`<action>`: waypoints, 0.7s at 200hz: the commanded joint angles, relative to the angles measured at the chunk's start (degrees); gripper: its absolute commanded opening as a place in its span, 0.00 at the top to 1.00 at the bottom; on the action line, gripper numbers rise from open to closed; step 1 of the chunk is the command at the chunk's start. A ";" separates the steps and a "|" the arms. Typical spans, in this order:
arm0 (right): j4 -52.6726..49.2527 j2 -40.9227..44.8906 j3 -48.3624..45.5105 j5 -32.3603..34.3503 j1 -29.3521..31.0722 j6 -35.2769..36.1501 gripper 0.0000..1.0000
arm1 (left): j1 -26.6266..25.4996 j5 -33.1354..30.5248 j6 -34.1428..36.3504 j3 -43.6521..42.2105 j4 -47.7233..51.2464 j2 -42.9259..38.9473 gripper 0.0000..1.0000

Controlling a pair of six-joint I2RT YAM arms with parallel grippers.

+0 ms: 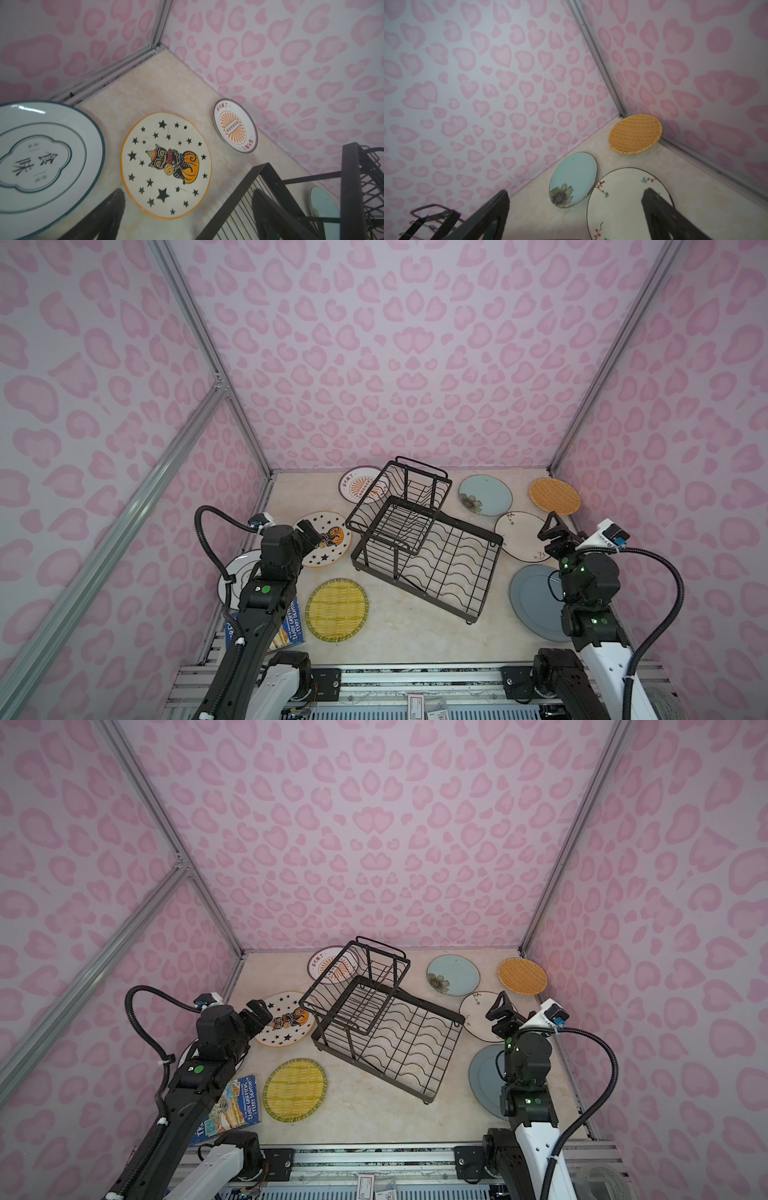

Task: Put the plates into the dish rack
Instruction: 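Reach the left gripper to the star-and-cat plate while the right gripper moves toward the rack, then grasp the star-and-cat plate rim with the left gripper and tilt it upright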

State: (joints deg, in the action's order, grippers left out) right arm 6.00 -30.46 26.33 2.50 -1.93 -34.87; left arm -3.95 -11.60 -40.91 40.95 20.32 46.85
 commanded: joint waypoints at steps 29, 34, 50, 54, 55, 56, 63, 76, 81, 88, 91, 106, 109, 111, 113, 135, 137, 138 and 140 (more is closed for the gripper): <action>4.87 5.66 -4.15 -8.49 16.72 2.05 0.00 | 6.33 18.54 -5.45 -2.72 8.08 1.77 0.02; 5.76 4.35 -3.61 -6.92 19.93 4.08 0.00 | 6.57 19.58 -6.04 -2.55 7.93 3.82 0.01; 6.85 0.44 -1.20 -4.16 26.94 9.89 0.00 | 7.14 22.69 -8.04 -2.48 6.30 9.87 0.02; 6.83 -0.53 -0.65 -4.09 28.62 11.39 0.00 | 7.29 23.35 -8.63 -2.63 5.42 11.10 0.03; 6.79 -0.72 -0.48 -4.09 28.99 11.75 0.00 | 7.33 23.62 -8.82 -2.67 5.17 11.39 0.03; 6.77 -0.95 -0.31 -4.09 29.30 11.93 0.00 | 7.35 23.89 -8.92 -2.69 4.91 11.67 0.03; 6.49 -2.29 0.60 -4.57 31.38 14.49 0.00 | 7.44 25.05 -9.79 -3.35 2.81 13.31 0.03; 6.68 -3.75 1.25 -5.93 34.20 16.98 0.00 | 7.46 25.32 -11.79 -4.43 -0.86 16.36 0.03; 6.82 -4.06 1.31 -7.09 35.00 17.39 0.00 | 7.56 25.16 -12.59 -4.73 -1.80 17.39 0.03; 7.09 -4.38 1.31 -9.35 35.59 17.64 0.00 | 7.67 24.88 -13.41 -4.77 -3.05 18.95 0.03; 7.39 -4.47 1.35 -10.14 35.79 17.58 0.00 | 7.78 24.73 -13.64 -4.68 -3.36 19.57 0.03; 9.09 -5.19 1.00 -13.28 36.82 17.59 0.00 | 8.27 24.35 -14.42 -4.87 -6.37 22.41 0.06; 9.19 -5.36 1.08 -13.54 37.04 17.61 0.00 | 8.47 24.38 -14.82 -5.07 -6.89 22.97 0.06; 9.22 -5.50 1.16 -13.77 37.12 17.64 0.00 | 8.64 24.39 -15.13 -5.11 -7.34 23.36 0.06; 9.21 -5.60 1.24 -13.82 37.21 17.64 0.00 | 8.74 24.53 -15.40 -5.27 -7.78 23.70 0.07; 8.30 -6.05 2.32 -15.28 37.85 18.47 0.00 | 10.84 26.86 -18.16 -7.92 -14.67 26.65 0.13; 8.25 -6.03 2.32 -15.32 37.87 18.51 0.00 | 11.18 26.95 -18.44 -8.19 -15.28 26.87 0.14; 8.20 -5.93 2.33 -15.37 37.88 18.56 0.00 | 11.30 27.05 -18.52 -8.40 -15.42 26.97 0.14; 8.21 -5.82 2.35 -15.41 37.84 18.60 0.00 | 11.50 27.13 -18.75 -8.64 -16.13 27.20 0.15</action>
State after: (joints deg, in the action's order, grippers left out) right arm 12.51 -36.47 28.01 -9.63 35.48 -18.48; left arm 5.78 13.17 -55.57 34.52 13.61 71.90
